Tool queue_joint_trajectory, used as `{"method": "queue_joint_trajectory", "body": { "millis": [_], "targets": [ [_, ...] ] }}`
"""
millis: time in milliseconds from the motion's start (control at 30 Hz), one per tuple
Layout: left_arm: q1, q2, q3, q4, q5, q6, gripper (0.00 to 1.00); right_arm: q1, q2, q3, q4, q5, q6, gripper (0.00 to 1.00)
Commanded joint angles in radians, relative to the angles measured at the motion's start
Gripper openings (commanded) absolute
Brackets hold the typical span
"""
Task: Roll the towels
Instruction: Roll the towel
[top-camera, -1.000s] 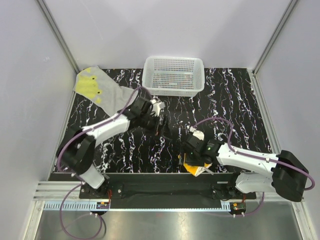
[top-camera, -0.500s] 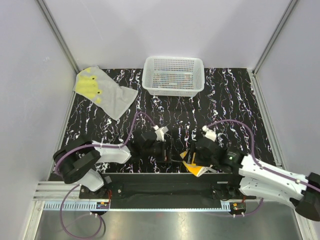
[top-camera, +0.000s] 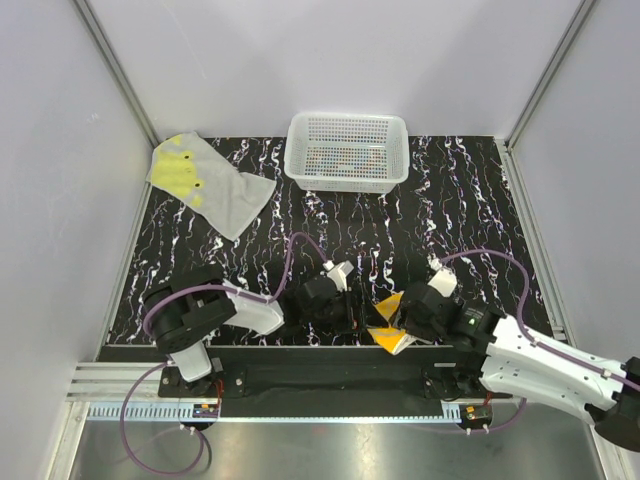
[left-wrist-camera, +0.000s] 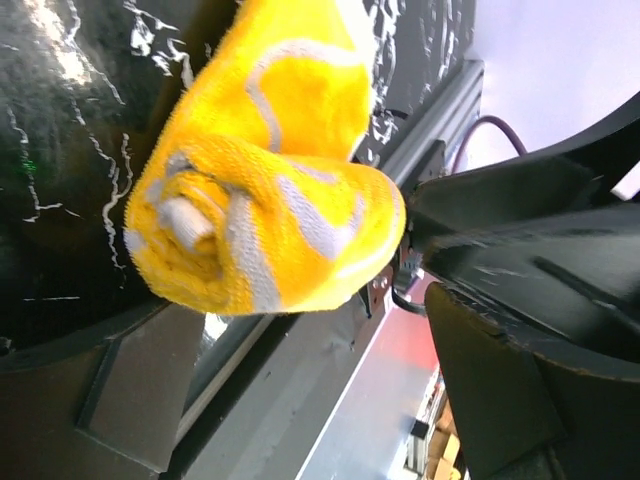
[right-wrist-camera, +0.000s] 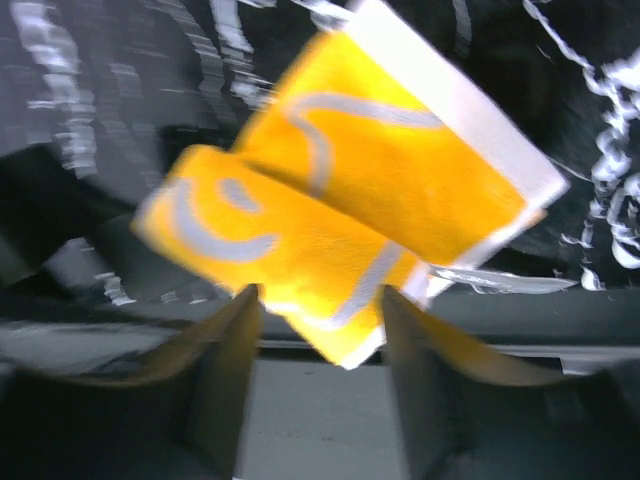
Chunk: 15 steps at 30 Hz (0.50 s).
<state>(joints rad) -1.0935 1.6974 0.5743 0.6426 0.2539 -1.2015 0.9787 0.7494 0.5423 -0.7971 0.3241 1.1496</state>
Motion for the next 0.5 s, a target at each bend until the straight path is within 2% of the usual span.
{"method": "queue_joint_trajectory", "body": {
  "millis": [0,100,233,333,467],
  "targets": [
    [-0.017,0.011,0.052,0.034,-0.074,0.002,0.85,-0.008,0.051,-0.044,-0.007,0.006,0.087,0.53],
    [-0.019,0.015,0.058,0.028,-0.079,0.003,0.69,-0.008,0.077,-0.062,0.012,0.000,0.121,0.47],
    [-0.020,0.002,0.056,0.012,-0.084,0.014,0.61,-0.015,0.108,-0.073,0.036,-0.013,0.121,0.39],
    [-0.020,-0.011,0.055,0.017,-0.085,0.031,0.55,-0.014,0.136,-0.114,0.113,-0.051,0.124,0.35],
    [-0.017,-0.048,0.068,-0.003,-0.085,0.078,0.57,-0.017,0.211,-0.160,0.292,-0.158,0.130,0.32]
  ]
}}
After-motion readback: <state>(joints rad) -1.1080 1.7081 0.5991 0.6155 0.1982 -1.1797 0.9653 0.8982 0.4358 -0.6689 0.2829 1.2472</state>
